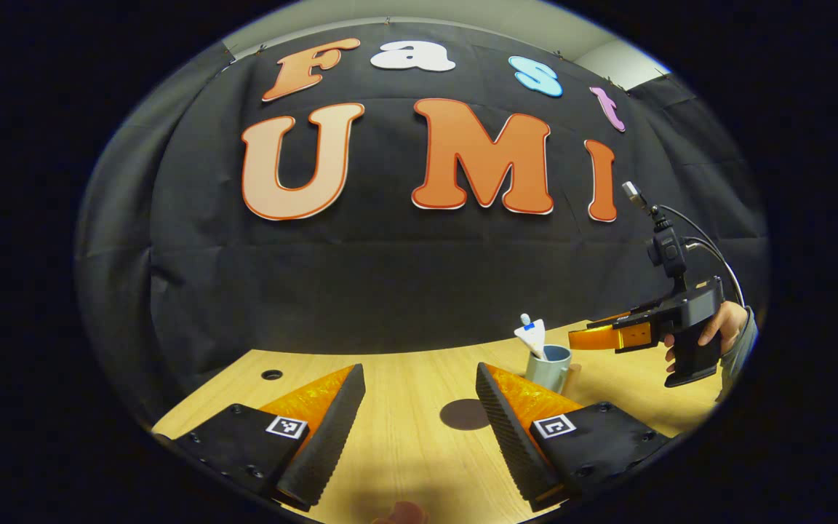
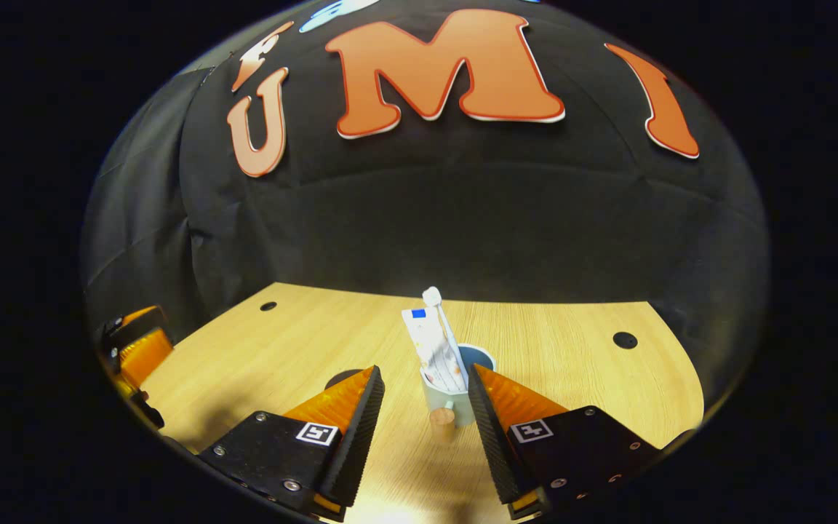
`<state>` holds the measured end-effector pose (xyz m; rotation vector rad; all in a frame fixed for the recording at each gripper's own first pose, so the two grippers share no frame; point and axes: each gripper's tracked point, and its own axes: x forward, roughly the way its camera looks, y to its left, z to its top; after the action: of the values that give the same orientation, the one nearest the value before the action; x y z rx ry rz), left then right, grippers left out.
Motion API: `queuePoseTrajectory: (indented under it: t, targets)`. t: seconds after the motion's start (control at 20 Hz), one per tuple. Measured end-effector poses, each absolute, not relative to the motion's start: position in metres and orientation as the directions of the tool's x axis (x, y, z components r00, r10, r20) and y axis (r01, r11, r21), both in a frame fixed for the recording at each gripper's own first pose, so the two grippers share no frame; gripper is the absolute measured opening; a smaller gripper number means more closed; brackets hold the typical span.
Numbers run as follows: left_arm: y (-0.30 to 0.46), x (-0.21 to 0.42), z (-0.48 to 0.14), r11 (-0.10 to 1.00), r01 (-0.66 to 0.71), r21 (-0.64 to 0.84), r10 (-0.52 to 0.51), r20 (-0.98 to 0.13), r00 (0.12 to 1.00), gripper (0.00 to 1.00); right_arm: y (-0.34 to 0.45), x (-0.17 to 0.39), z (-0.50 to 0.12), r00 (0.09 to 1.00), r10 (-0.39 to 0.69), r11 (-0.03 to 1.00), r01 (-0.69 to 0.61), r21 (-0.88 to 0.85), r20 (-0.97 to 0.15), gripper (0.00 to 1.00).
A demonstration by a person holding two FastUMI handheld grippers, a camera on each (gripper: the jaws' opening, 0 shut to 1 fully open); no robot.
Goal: Put the toothbrush and toothpaste on the desktop into the cup, then pick up the cup and place it on the coaster on the desktop.
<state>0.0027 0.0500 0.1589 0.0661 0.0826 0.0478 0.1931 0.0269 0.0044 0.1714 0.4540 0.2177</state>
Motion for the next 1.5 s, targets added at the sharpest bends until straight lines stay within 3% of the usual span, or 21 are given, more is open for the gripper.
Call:
queuePoseTrajectory:
  t: [0.25,0.45,0.85,1.05,1.1,1.15,1.3,1.4,1.5]
  targets:
    - [0.060,-0.015,0.161,0.997,-0.068,0.026,0.070,-0.061,0.996,0.97,0.019,0.203,-0.030,0.809,0.198,0.978,-0.125,0.167,-0.554,0.71]
    - [0.063,-0.024,0.161,0.996,-0.078,0.039,0.080,-0.054,0.995,0.97,0.036,0.205,-0.048,0.744,0.266,0.961,-0.156,0.228,-0.613,0.71]
    - [0.079,-0.052,0.181,0.988,-0.107,0.109,0.109,-0.008,0.994,0.96,0.020,0.215,-0.065,0.655,0.151,0.988,-0.122,0.094,-0.740,0.71]
    - [0.087,-0.055,0.179,0.988,-0.115,0.104,0.117,-0.010,0.993,0.97,0.019,0.219,-0.083,0.593,0.152,0.986,-0.149,0.078,-0.791,0.72]
    - [0.088,-0.057,0.177,0.988,-0.113,0.108,0.116,-0.016,0.993,0.97,0.019,0.217,-0.089,0.565,0.152,0.985,-0.155,0.077,-0.811,0.65]
    - [0.090,-0.057,0.177,0.987,-0.112,0.115,0.115,-0.020,0.993,0.97,0.020,0.215,-0.094,0.537,0.154,0.984,-0.158,0.081,-0.829,0.68]
    - [0.095,-0.063,0.183,0.986,-0.115,0.123,0.116,-0.004,0.993,0.97,0.019,0.219,-0.099,0.519,0.127,0.988,-0.143,0.061,-0.846,0.63]
    - [0.099,-0.064,0.178,0.987,-0.122,0.109,0.123,-0.007,0.992,0.96,0.015,0.217,-0.100,0.525,0.124,0.988,-0.148,0.053,-0.842,0.51]
    - [0.101,-0.063,0.172,0.988,-0.124,0.087,0.126,-0.018,0.992,0.97,0.012,0.216,-0.096,0.520,0.134,0.989,-0.120,0.083,-0.844,0.29]
